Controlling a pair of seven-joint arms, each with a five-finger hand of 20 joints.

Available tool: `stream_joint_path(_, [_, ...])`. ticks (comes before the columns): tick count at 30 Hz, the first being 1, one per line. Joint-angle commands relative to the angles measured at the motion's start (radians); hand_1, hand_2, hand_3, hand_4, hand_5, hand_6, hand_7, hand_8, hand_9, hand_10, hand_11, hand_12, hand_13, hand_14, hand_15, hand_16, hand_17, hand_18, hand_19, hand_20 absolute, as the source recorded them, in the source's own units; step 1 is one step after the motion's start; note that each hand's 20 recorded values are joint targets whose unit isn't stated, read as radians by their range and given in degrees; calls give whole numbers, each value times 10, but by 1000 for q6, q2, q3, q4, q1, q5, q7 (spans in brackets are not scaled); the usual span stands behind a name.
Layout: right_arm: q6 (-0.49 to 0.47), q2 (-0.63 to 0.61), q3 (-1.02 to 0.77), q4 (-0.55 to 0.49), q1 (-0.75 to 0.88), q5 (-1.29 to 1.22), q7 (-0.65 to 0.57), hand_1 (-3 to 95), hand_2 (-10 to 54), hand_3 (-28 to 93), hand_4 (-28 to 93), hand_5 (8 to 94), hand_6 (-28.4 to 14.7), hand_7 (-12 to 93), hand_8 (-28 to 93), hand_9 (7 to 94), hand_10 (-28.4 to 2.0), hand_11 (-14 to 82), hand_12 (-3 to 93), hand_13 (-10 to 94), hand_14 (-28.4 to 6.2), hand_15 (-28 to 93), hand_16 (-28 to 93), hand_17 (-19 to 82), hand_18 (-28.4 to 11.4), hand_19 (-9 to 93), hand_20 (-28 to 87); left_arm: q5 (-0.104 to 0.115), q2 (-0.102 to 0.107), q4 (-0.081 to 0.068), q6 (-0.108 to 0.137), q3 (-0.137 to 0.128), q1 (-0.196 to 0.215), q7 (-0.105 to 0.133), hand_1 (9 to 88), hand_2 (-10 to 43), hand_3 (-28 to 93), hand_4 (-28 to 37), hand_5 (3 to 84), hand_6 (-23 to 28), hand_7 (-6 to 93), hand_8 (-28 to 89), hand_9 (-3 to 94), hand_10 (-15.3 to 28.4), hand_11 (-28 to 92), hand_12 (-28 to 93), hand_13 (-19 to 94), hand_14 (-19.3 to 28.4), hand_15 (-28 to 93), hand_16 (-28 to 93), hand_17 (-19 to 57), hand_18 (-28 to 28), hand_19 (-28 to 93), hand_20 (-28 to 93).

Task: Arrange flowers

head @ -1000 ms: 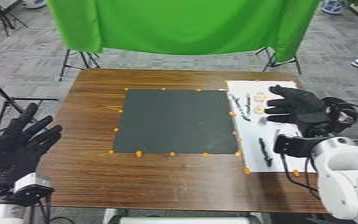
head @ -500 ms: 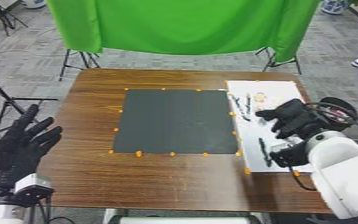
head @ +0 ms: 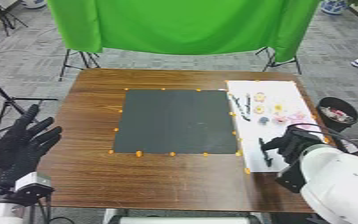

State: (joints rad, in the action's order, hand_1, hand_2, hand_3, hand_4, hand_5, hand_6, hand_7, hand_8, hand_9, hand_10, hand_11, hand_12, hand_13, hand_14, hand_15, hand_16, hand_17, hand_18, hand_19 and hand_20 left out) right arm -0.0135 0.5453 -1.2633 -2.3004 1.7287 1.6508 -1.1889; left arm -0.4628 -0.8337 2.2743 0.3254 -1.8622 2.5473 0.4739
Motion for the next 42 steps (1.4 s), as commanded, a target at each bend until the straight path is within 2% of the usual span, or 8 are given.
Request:
stream_joint_path(1, [5, -2, 49, 17, -39, 23, -19, 333, -1, 701, -183, 679, -142, 228, -58, 723, -234, 347, 185, 688, -167, 647, 101, 474, -212, 932, -123, 29, 37, 3, 3, 14, 9, 34, 282, 60, 629, -219, 311, 52, 72, -73, 286, 174, 213, 115, 195, 264, 502, -102, -87, 284, 493, 21])
stream_joint_path(8, [-8, -17, 75, 24, -56, 57, -35, 336, -1, 700, -182, 680, -141, 230, -57, 725, -234, 346, 187, 690, -167, 646, 102, 476, -213, 932, -125, 19, 23, -2, -7, 15, -1, 26, 281, 60, 629, -218, 310, 53, 73, -73, 286, 174, 213, 115, 196, 264, 503, -103, -87, 284, 494, 21])
stream_joint_path(10, [-32, -15, 86, 30, -68, 49, -45, 337, -1, 699, -182, 681, -142, 231, -57, 726, -235, 345, 186, 690, -167, 645, 102, 477, -213, 932, -126, 28, 40, -4, -1, 20, -2, 36, 281, 59, 630, -218, 310, 53, 73, -73, 286, 174, 213, 114, 195, 264, 503, -104, -87, 284, 494, 21])
stream_joint_path(11, [-42, -12, 91, 32, -68, 49, -51, 338, -2, 698, -182, 682, -142, 231, -56, 727, -236, 345, 186, 690, -167, 645, 102, 477, -214, 932, -126, 21, 33, -4, -5, 19, -8, 24, 281, 59, 630, -218, 310, 53, 73, -73, 286, 174, 213, 114, 195, 265, 503, -104, -87, 284, 494, 21])
stream_joint_path(19, [-45, -5, 154, 62, -104, 31, -57, 342, -3, 695, -182, 687, -144, 228, -53, 730, -239, 342, 188, 692, -168, 645, 103, 479, -215, 932, -127, 20, 40, -10, -9, 26, -21, 29, 282, 59, 631, -219, 311, 54, 74, -73, 286, 174, 214, 114, 196, 265, 503, -104, -87, 284, 494, 20])
stream_joint_path(37, [-89, 10, 531, 157, -300, 139, -93, 410, -35, 713, -182, 699, -129, 248, -53, 735, -225, 349, 191, 704, -155, 639, 105, 492, -208, 932, -130, 7, 22, -18, -31, 38, -42, 6, 282, 59, 632, -220, 311, 54, 74, -74, 286, 174, 214, 114, 197, 264, 503, -103, -89, 283, 492, 18])
stream_joint_path(39, [-94, 11, 572, 165, -318, 152, -94, 422, -40, 711, -187, 700, -126, 257, -40, 737, -220, 352, 191, 704, -154, 638, 108, 492, -207, 932, -131, 7, 22, -18, -31, 37, -41, 6, 282, 59, 632, -219, 311, 54, 74, -74, 286, 174, 213, 114, 197, 264, 503, -103, -88, 283, 492, 18])
stream_joint_path(42, [-90, 7, 610, 172, -330, 158, -79, 461, -60, 701, -206, 701, -122, 243, 120, 739, -216, 353, 191, 709, -148, 635, 112, 497, -202, 932, -138, 8, 21, -18, -29, 36, -42, 5, 282, 59, 632, -219, 311, 54, 74, -74, 287, 174, 214, 114, 197, 265, 505, -103, -88, 282, 492, 18])
